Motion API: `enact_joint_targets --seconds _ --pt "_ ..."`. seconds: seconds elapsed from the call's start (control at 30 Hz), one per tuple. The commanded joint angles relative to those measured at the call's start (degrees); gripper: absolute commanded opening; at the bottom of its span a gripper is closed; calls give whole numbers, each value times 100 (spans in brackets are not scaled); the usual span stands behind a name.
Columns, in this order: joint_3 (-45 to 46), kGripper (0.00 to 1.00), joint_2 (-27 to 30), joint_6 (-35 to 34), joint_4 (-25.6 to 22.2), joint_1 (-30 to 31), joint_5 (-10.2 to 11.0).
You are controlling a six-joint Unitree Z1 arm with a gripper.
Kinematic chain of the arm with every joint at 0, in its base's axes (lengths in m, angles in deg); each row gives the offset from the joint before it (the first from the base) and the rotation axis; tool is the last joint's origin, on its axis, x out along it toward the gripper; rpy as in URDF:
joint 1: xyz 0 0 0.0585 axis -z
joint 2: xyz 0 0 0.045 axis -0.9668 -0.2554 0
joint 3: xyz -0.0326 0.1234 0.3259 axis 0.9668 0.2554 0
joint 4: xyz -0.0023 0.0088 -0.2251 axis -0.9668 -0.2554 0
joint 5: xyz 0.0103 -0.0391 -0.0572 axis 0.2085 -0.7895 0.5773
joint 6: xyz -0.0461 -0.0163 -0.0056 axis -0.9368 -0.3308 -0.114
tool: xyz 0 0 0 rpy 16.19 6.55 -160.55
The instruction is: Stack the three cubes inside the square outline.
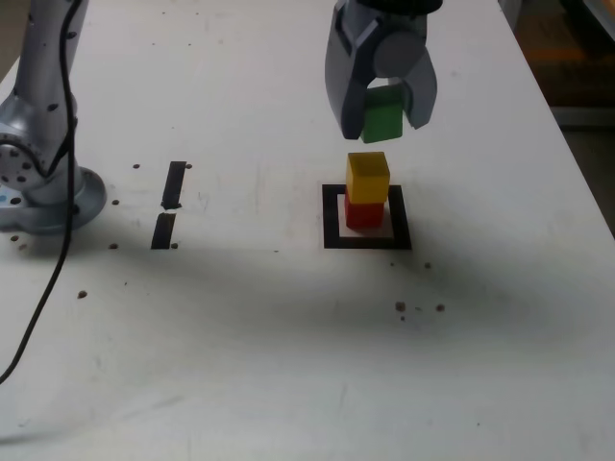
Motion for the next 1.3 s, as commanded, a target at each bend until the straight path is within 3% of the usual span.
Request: enact_joint_targets --seconds 0.0,0.33,0.6,0.87,1.1,1.27 --pt "29 2 27 -8 -39 5 -5" --pt "15 3 -129 -74 -39 185 -109" --pt "104 4 -124 -96 -81 208 16" --pt "183 12 -195 -89 -61 162 65" --pt "121 29 -346 -70 -34 153 21" --pt "124 49 -413 -52 -36 137 -26"
